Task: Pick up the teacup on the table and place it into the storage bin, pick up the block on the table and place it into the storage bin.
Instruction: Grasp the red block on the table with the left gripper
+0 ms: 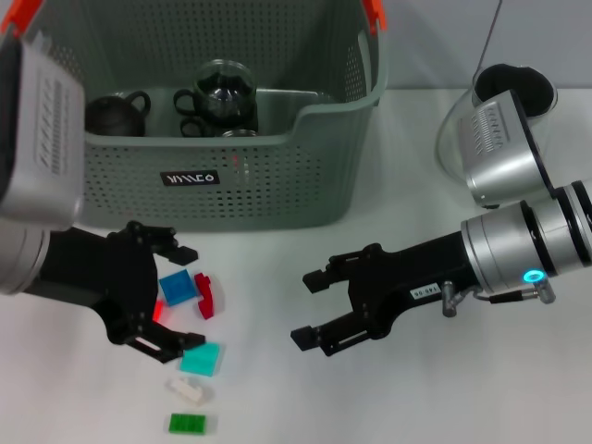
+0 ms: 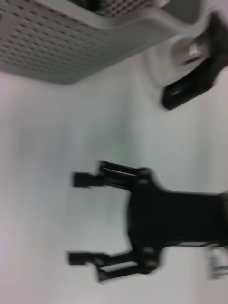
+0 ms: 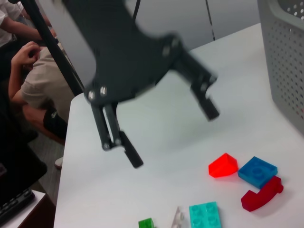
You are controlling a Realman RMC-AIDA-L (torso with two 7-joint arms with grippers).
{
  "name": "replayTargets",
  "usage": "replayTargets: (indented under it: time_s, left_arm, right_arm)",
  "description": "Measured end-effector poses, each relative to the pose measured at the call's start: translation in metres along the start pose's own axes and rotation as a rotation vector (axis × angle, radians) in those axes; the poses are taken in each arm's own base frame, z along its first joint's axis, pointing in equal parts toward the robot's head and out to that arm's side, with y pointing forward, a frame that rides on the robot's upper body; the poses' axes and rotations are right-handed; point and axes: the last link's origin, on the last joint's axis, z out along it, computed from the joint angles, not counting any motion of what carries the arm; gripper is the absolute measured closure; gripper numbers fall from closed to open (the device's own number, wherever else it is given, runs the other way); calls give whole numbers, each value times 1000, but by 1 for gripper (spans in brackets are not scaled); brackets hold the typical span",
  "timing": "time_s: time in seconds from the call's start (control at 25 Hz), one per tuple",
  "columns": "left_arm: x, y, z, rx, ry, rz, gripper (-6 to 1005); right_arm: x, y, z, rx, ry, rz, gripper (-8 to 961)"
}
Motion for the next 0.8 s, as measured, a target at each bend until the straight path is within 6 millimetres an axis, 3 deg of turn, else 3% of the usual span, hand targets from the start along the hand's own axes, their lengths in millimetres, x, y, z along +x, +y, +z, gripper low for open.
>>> replayTargets:
  time_s: [0.4,0.8]
  left_arm:
    - [-30,-14,27,29,-159,59,50]
    - [-40,-22,50,57,-276,174,49]
  right_arm:
    - [-2,0,2,6,-17,6,53]
    - [-3,0,4,10,-28,36,59]
